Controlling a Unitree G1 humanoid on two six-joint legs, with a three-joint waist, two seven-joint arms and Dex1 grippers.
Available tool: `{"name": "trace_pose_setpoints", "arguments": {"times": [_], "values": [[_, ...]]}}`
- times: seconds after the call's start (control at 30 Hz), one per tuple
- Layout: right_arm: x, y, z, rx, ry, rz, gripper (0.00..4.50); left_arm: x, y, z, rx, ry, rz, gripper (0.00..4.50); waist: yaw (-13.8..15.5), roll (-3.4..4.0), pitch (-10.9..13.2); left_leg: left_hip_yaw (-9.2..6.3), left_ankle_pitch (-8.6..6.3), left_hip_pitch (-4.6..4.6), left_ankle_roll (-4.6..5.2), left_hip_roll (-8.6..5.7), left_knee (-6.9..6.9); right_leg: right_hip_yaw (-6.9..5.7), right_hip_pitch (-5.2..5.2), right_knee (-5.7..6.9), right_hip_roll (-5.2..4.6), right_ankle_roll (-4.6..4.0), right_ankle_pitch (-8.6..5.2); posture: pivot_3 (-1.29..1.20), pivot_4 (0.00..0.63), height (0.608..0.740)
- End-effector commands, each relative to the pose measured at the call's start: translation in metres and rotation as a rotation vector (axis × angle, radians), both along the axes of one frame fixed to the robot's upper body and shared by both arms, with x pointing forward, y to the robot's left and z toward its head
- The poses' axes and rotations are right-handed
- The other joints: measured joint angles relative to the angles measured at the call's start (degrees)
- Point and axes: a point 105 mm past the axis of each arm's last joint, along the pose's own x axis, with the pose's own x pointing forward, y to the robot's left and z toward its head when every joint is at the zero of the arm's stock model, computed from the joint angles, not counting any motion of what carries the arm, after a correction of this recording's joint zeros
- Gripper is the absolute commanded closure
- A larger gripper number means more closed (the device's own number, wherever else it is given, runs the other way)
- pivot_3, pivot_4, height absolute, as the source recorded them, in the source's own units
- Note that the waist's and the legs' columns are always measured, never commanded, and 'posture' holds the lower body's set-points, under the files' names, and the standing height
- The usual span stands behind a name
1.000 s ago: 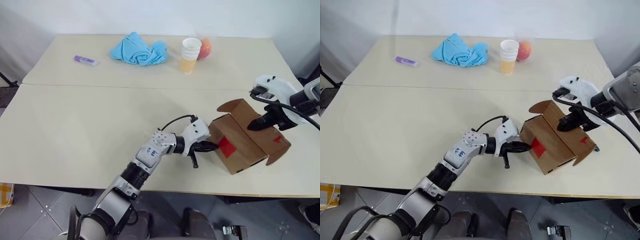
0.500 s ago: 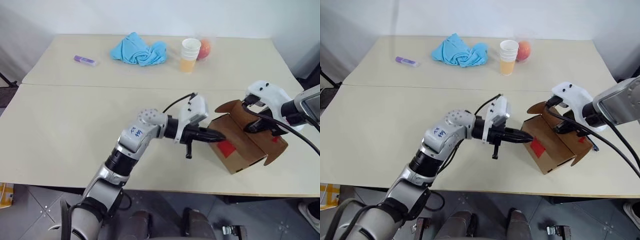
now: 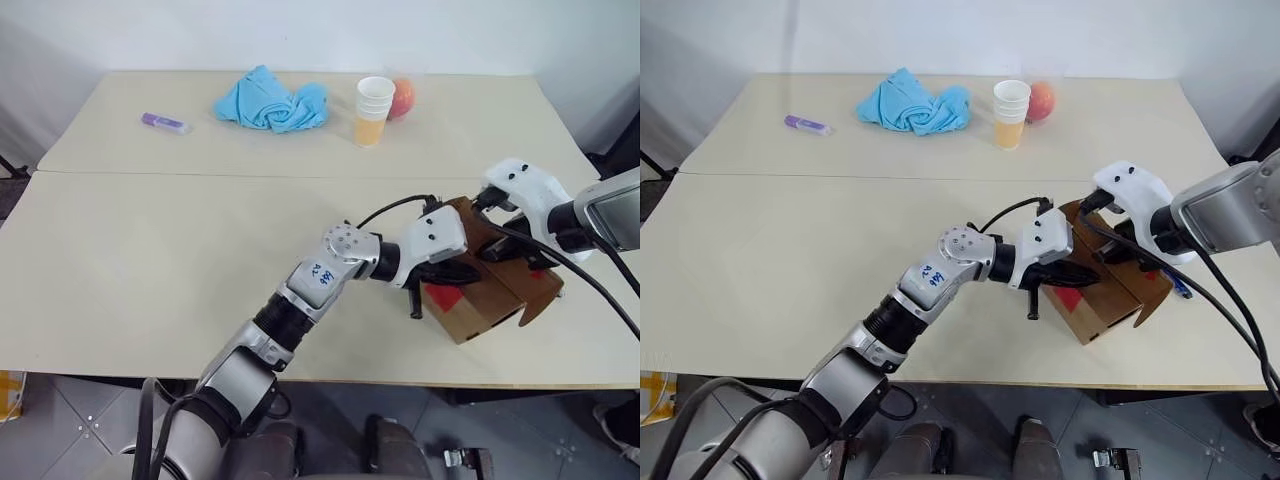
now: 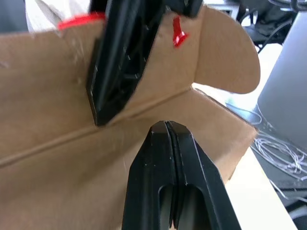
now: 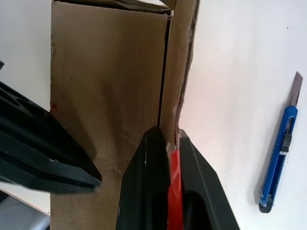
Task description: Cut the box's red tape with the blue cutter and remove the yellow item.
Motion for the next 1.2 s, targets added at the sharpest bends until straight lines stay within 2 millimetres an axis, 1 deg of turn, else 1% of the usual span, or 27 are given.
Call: {"name": "trace_pose_setpoints", "arguments": {"times": [0.03,0.07,0.13,0.23,0.3,0.4,0.43,0.57,0.7,0.77,0.83,0.9,0.93,1.0,1.07,1.13,1.2], "values": [[0.002,-0.013,0.011,0.029,-0.028,-0.059,4.47,-0.007,0.006,-0.011,0.057,-0.002,-0.032,4.5,-0.1,0.0,0.0,0.0,0.0,0.0,0.0,0.0,0.0,0.0,0.0,0.0,0.0,0.0,0.0,0.0,0.15,0.74],[0.003,-0.016,0.013,0.038,-0.033,-0.075,4.47,-0.006,0.009,-0.013,0.066,0.002,-0.023,4.5,-0.1,0.0,0.0,0.0,0.0,0.0,0.0,0.0,0.0,0.0,0.0,0.0,-0.01,0.0,0.0,0.0,0.15,0.74],[0.005,-0.029,0.018,0.058,-0.044,-0.131,4.47,-0.002,0.013,-0.02,0.085,0.023,0.004,4.5,0.2,0.0,0.0,-0.01,0.0,0.0,0.01,0.01,0.02,0.01,0.01,0.0,-0.01,0.0,0.0,0.0,0.15,0.74],[0.005,-0.043,0.02,0.066,-0.049,-0.177,4.47,0.004,0.021,-0.031,0.109,0.045,0.047,4.5,0.6,0.01,0.0,-0.02,0.0,-0.01,0.03,-0.02,0.08,0.02,0.03,0.02,-0.02,-0.01,0.01,0.0,0.15,0.74],[0.004,-0.054,0.018,0.065,-0.041,-0.207,4.47,0.01,0.024,-0.037,0.109,0.068,0.091,4.5,0.7,0.02,0.0,-0.02,0.0,-0.01,0.03,-0.05,0.14,0.02,0.05,0.03,-0.02,-0.01,0.02,0.0,0.15,0.74],[0.002,-0.063,0.014,0.075,-0.026,-0.223,4.47,0.018,0.029,-0.043,0.105,0.081,0.143,4.5,1.0,0.02,0.0,-0.06,-0.01,-0.01,0.04,-0.07,0.25,0.0,0.11,0.07,-0.02,0.0,0.02,0.0,0.15,0.74],[0.002,-0.063,0.013,0.077,-0.023,-0.221,4.47,0.019,0.032,-0.044,0.104,0.084,0.151,4.5,0.9,0.02,0.0,-0.07,-0.01,-0.01,0.05,-0.08,0.32,0.0,0.13,0.08,-0.01,0.02,0.03,0.0,0.15,0.74],[0.002,-0.079,0.003,0.096,-0.013,-0.245,4.47,0.02,0.041,-0.047,0.138,0.092,0.163,4.5,0.9,0.03,0.0,-0.08,-0.03,0.0,0.08,-0.07,0.62,-0.01,0.24,0.21,-0.01,0.07,0.07,0.0,0.15,0.74],[0.0,-0.082,-0.009,0.113,0.011,-0.23,4.47,0.026,0.067,-0.054,0.187,0.11,0.204,4.5,0.6,0.04,0.0,-0.07,-0.03,0.14,0.08,-0.07,0.75,0.05,0.36,0.33,-0.01,0.07,0.09,0.0,0.15,0.74],[0.001,-0.08,-0.014,0.132,0.012,-0.215,4.47,0.029,0.078,-0.054,0.193,0.129,0.23,4.5,0.6,0.04,0.0,-0.08,-0.03,0.43,0.08,-0.03,0.71,0.05,0.62,0.31,0.01,0.07,0.09,0.0,0.15,0.74],[0.002,-0.074,-0.016,0.148,0.007,-0.196,4.47,0.032,0.083,-0.053,0.188,0.128,0.246,4.5,0.5,0.11,-0.1,-0.04,-0.05,0.74,0.11,-0.04,0.64,0.1,0.89,0.27,0.0,0.06,0.09,0.0,0.15,0.74],[0.004,-0.069,-0.017,0.165,-0.006,-0.184,4.47,0.035,0.082,-0.047,0.161,0.117,0.258,4.5,0.4,0.13,0.0,-0.05,-0.06,0.69,0.11,0.0,0.62,0.15,0.77,0.33,0.0,0.06,0.09,0.0,0.15,0.74],[0.006,-0.066,-0.018,0.175,-0.014,-0.181,4.47,0.037,0.081,-0.043,0.139,0.117,0.267,4.5,0.9,0.15,0.0,-0.04,-0.06,0.65,0.11,0.05,0.63,0.16,0.72,0.33,-0.01,0.06,0.09,0.0,0.15,0.74],[0.008,-0.061,-0.019,0.195,-0.026,-0.177,4.47,0.038,0.079,-0.036,0.112,0.117,0.272,4.5,0.9,0.14,0.0,-0.12,-0.06,0.31,0.1,0.16,0.72,0.07,0.52,0.29,-0.04,0.05,0.1,0.0,0.15,0.74],[0.008,-0.056,-0.022,0.214,-0.02,-0.174,4.47,0.038,0.08,-0.035,0.115,0.111,0.278,4.5,0.8,0.14,0.0,-0.12,-0.06,0.28,0.1,0.12,0.71,0.05,0.49,0.29,-0.04,0.06,0.1,0.0,0.15,0.74],[0.007,-0.055,-0.026,0.221,-0.02,-0.191,4.47,0.038,0.086,-0.037,0.142,0.108,0.284,4.5,0.7,0.15,0.0,-0.11,-0.06,0.28,0.1,0.03,0.68,0.03,0.48,0.29,-0.03,0.06,0.1,0.0,0.15,0.74],[0.008,-0.055,-0.03,0.221,-0.04,-0.207,4.47,0.034,0.103,-0.043,0.221,0.13,0.272,4.5,0.5,0.15,0.0,-0.1,-0.05,0.27,0.08,-0.04,0.68,0.02,0.47,0.31,0.0,0.06,0.1,0.0,0.15,0.74]]}}
